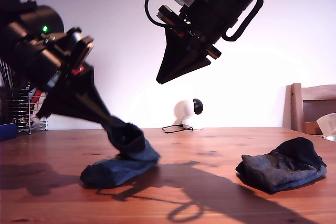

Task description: Fold the socks in front of you. After folding them, place them to the right side.

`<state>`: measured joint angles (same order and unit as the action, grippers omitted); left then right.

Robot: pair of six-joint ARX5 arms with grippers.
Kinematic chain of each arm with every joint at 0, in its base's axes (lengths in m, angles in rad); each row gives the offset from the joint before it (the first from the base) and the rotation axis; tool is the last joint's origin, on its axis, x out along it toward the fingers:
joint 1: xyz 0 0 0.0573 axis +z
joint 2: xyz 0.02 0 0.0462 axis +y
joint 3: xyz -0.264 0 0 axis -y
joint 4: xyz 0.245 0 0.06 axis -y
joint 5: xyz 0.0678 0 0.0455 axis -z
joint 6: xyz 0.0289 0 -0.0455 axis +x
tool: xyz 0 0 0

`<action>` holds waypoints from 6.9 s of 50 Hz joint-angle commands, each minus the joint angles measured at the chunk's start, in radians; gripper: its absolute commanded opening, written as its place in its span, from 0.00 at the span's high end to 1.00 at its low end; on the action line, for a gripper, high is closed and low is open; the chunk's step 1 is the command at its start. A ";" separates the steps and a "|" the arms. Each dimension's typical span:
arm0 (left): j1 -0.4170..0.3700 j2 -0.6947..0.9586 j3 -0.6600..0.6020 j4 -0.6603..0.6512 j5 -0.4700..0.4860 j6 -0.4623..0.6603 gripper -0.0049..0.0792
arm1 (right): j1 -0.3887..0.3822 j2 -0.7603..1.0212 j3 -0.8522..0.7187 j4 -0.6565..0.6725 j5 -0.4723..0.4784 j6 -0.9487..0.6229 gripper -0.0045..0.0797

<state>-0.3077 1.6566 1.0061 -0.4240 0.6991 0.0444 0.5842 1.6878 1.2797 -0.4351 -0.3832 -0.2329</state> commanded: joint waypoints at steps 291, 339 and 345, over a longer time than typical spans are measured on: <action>-0.254 0.217 0.154 -0.132 -0.282 0.591 0.96 | -0.034 0.336 0.031 -0.147 -0.126 -0.159 0.96; -0.183 0.161 0.179 -0.139 -0.315 0.584 0.96 | -0.035 0.196 0.163 -0.395 0.007 -0.112 0.96; -0.174 0.161 0.179 -0.140 -0.315 0.584 0.96 | -0.035 0.164 0.172 -0.430 0.043 -0.101 0.96</action>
<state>-0.4870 1.8183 1.1873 -0.5682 0.3832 0.6312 0.5449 1.8748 1.4319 -0.8543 -0.3508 -0.3389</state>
